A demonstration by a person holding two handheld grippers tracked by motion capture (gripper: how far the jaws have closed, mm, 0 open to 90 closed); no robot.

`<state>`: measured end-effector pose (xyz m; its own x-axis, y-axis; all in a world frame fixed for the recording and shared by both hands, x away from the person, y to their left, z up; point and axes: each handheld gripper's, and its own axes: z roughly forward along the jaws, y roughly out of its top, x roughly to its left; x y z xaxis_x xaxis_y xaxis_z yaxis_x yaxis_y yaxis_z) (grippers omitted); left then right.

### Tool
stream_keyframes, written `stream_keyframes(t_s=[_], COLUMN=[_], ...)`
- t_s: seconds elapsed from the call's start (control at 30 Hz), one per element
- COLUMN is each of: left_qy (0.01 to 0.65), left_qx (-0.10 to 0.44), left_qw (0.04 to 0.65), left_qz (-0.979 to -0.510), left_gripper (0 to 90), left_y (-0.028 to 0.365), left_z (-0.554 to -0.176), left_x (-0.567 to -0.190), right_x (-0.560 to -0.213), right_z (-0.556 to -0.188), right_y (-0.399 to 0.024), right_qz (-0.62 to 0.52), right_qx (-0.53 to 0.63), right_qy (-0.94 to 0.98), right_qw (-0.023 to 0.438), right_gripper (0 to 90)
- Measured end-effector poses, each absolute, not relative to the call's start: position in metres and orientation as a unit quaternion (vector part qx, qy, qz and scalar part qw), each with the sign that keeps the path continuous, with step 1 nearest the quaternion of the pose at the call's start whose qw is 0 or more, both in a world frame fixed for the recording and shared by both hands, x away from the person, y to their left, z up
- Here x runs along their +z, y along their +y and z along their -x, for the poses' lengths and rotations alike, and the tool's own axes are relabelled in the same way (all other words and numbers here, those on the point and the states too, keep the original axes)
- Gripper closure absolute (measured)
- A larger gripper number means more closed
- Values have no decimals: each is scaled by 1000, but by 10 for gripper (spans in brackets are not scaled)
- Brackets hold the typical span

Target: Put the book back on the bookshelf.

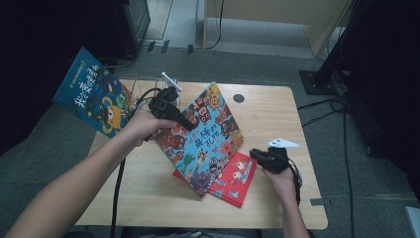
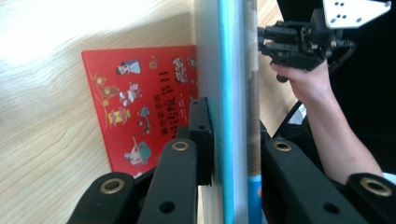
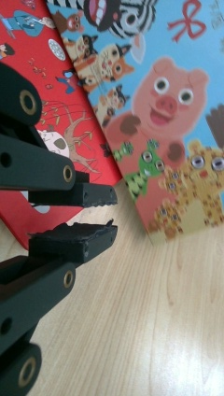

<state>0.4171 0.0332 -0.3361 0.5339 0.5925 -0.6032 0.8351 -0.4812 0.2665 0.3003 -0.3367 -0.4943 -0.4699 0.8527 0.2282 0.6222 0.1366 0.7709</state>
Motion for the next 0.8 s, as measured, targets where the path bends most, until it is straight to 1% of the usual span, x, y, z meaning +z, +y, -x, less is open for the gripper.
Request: stream_keyframes(t_s=[0.27,0.6,0.7,0.8], left_qy=[422,466,480,487], left_qx=[-190,-172,-163,-155], left_qw=[285,302,303,304], left_qz=[-840,-813,-807,-804], left_gripper=[797,790,789,784], left_y=[64,124,139,154], left_z=[-388,-359,-351,-344], left_x=[-321,-310,-308,-307], right_x=[-495,-496,-497,-497], right_z=[-306,-311,-312,-317], right_y=[-322,-300,-297,-293], right_qz=[-472,-439,-434,-435], right_qx=[429,425,426,416], right_qy=[758,778,780,786], right_qw=[135,143,149,140], right_gripper=[680,666,628,599])
